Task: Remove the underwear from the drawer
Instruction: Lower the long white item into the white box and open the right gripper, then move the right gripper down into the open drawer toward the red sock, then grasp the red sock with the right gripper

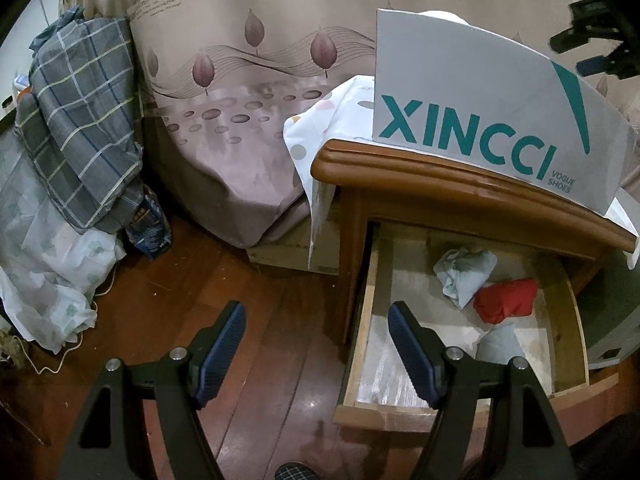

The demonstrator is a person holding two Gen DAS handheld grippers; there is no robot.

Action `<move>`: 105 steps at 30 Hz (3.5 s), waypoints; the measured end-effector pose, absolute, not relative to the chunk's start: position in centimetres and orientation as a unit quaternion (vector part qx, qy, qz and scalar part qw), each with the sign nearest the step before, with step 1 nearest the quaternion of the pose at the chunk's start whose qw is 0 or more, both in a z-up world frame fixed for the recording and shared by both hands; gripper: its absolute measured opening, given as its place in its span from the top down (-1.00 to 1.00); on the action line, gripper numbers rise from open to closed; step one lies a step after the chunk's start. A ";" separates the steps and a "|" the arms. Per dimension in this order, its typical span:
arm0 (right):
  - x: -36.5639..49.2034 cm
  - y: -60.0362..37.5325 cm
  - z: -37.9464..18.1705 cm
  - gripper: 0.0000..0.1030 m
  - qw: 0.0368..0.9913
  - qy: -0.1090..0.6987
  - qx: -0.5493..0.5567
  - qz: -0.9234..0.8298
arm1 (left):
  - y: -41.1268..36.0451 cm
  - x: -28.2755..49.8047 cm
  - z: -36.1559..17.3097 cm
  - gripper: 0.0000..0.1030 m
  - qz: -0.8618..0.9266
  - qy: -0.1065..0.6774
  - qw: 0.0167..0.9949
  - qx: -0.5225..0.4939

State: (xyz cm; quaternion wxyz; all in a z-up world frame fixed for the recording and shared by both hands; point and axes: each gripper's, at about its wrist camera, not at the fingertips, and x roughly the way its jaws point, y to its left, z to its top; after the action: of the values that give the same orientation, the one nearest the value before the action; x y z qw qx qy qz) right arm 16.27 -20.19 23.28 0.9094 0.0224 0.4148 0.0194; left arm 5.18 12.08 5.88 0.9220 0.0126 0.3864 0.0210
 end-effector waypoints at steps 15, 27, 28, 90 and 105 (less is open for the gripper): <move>4.1 -18.8 18.3 -0.02 0.898 0.414 -0.077 0.128 | 11.5 5.2 5.7 -0.47 0.020 0.391 0.920 0.029; 2.5 -16.9 7.6 0.30 0.852 0.462 -0.166 0.182 | 12.1 5.3 5.7 -0.47 0.024 0.392 0.920 0.017; 2.7 -16.7 6.7 0.31 0.848 0.466 -0.178 0.182 | 12.2 5.3 5.8 -0.47 0.025 0.392 0.920 0.016; 10.6 -14.9 -8.0 0.48 0.775 0.520 -0.293 0.208 | 12.7 7.0 4.2 -0.47 0.026 0.435 0.900 -0.009; 9.6 -14.8 -8.6 0.06 0.768 0.495 -0.346 0.214 | 12.7 7.1 4.2 -0.47 0.026 0.436 0.900 -0.008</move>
State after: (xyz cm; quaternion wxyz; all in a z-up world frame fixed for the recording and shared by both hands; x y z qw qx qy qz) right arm 9.64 -14.83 -8.63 0.7681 -0.3456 0.4948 0.2139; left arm 7.06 12.67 4.18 0.8996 -0.0076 0.4360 0.0258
